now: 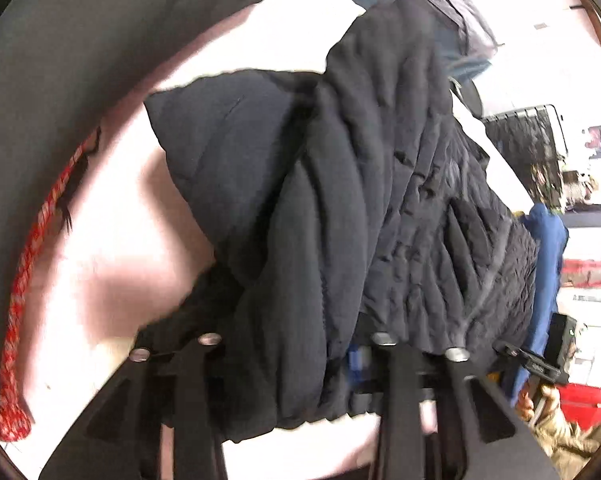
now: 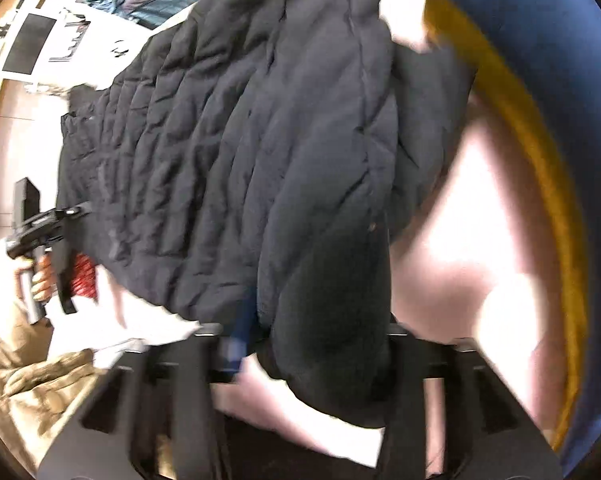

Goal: Fold large clothes

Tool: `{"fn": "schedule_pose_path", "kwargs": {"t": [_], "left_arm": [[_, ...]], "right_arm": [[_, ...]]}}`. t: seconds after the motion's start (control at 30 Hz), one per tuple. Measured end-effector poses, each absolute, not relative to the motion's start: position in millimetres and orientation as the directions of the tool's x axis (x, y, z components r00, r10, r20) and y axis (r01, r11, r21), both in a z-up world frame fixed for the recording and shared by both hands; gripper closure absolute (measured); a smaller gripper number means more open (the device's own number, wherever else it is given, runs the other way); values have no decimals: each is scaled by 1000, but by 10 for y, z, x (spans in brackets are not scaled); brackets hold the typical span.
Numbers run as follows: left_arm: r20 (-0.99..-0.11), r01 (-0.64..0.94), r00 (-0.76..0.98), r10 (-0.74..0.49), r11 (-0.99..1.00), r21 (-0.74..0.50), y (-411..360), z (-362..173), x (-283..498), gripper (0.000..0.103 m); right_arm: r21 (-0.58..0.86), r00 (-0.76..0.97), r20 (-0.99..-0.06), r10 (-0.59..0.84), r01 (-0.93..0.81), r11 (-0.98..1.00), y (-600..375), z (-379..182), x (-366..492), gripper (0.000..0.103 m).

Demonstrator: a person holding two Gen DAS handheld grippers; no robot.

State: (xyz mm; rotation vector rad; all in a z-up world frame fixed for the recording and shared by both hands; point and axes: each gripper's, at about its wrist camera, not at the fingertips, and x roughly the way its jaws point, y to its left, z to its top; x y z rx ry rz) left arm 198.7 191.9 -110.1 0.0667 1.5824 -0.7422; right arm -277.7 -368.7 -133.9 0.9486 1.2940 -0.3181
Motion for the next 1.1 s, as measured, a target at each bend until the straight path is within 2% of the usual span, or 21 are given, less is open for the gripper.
{"fn": "schedule_pose_path", "kwargs": {"t": [0.03, 0.07, 0.1, 0.17, 0.27, 0.43, 0.57, 0.63, 0.7, 0.73, 0.8, 0.83, 0.9, 1.0, 1.1], "left_arm": [[-920, 460, -150, -362, 798, -390, 1900, -1119, 2036, 36], [-927, 459, -120, -355, 808, -369, 1871, -1111, 2084, 20], [-933, 458, -79, -350, 819, -346, 1857, -1113, 2155, 7], [-936, 428, -65, -346, 838, -339, 1847, -1198, 2323, 6], [-910, 358, -157, -383, 837, -414, 1795, -1405, 2459, 5], [-903, 325, -193, -385, 843, -429, 1636, -1588, 2487, 5], [-898, 305, -178, -401, 846, -438, 1573, -1612, 2462, 5], [-897, 312, -160, -411, 842, -441, 1586, -1583, 2403, 10], [-892, 311, -145, -429, 836, -453, 1637, -1542, 2375, 22], [-888, 308, -137, -439, 833, -459, 1647, -1513, 2354, 25], [-884, 301, -127, -450, 832, -467, 1680, -1478, 2331, 34], [-880, 294, -122, -459, 830, -474, 1693, -1451, 2314, 37], [-873, 283, -112, -474, 827, -486, 1718, -1388, 2278, 51], [-865, 277, -87, -494, 822, -497, 1746, -1237, 2204, 62], [-858, 303, -50, -511, 811, -501, 1787, -1020, 2092, 68]], "right_arm": [[405, 304, -914, 268, 686, 604, -3727, -1306, -2876, 26], [390, 323, -920, 223, 696, 602, -3785, -1258, -2890, 16], [378, 344, -922, 177, 708, 597, -3866, -1235, -2931, 12], [406, 373, -911, 177, 734, 544, -4005, -1302, -3014, 12], [492, 411, -870, 273, 763, 419, -4122, -1567, -3114, 12], [525, 447, -851, 276, 708, 472, -3990, -1758, -2890, 12], [517, 436, -856, 279, 735, 438, -3944, -1959, -2655, 11], [507, 428, -861, 272, 752, 421, -3951, -1995, -2602, 14], [494, 419, -869, 263, 762, 419, -3931, -1974, -2563, 31], [493, 418, -870, 261, 762, 420, -3934, -1949, -2553, 36], [492, 419, -870, 259, 765, 416, -3908, -1878, -2523, 55], [487, 415, -873, 255, 767, 419, -3885, -1822, -2507, 59], [464, 398, -886, 239, 768, 441, -3841, -1715, -2466, 71], [381, 345, -923, 171, 747, 545, -3682, -1410, -2301, 79], [332, 336, -935, 114, 719, 611, -3463, -1098, -2107, 82]]}}
